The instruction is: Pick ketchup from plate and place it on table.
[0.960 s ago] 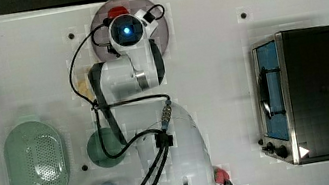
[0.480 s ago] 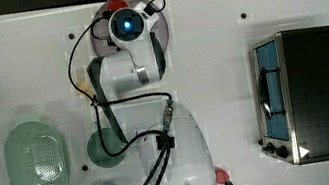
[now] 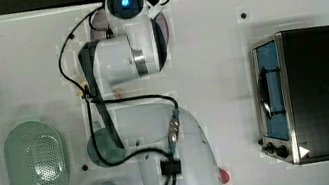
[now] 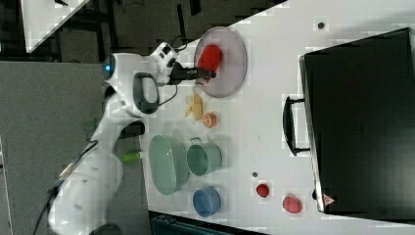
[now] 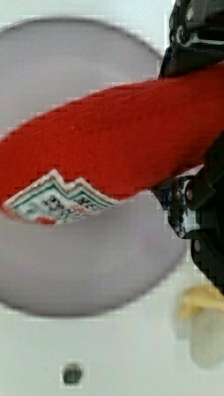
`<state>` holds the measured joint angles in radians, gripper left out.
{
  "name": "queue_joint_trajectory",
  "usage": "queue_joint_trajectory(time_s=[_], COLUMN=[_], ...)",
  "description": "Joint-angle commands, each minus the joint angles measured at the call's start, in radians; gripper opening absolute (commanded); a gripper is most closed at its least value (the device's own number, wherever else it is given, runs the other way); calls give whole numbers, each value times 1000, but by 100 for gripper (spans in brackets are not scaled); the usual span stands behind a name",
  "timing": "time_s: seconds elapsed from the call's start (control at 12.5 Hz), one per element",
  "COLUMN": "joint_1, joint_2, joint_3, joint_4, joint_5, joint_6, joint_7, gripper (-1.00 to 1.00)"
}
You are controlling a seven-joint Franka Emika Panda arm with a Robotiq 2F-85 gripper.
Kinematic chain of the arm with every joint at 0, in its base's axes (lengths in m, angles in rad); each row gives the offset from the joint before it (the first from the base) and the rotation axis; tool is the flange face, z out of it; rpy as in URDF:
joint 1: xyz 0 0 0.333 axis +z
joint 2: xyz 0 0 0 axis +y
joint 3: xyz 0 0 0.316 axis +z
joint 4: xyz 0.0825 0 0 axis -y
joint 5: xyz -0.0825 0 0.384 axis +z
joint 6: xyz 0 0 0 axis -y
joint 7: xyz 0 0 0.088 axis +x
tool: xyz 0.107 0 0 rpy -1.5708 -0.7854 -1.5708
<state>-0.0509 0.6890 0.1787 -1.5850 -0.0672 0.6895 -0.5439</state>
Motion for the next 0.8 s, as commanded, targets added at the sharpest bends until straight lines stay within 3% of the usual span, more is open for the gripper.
queue_joint_trajectory(time_s=[0.08, 0.48, 0.8], joint_1=[-57, -125, -132], joint_2=[-165, -374, -515], joint_3=[-6, -23, -46], joint_4=[49, -200, -444], joint_5=[83, 82, 80], joint_6=[-95, -114, -40], joint_7=[2, 3, 11], gripper=[21, 21, 21])
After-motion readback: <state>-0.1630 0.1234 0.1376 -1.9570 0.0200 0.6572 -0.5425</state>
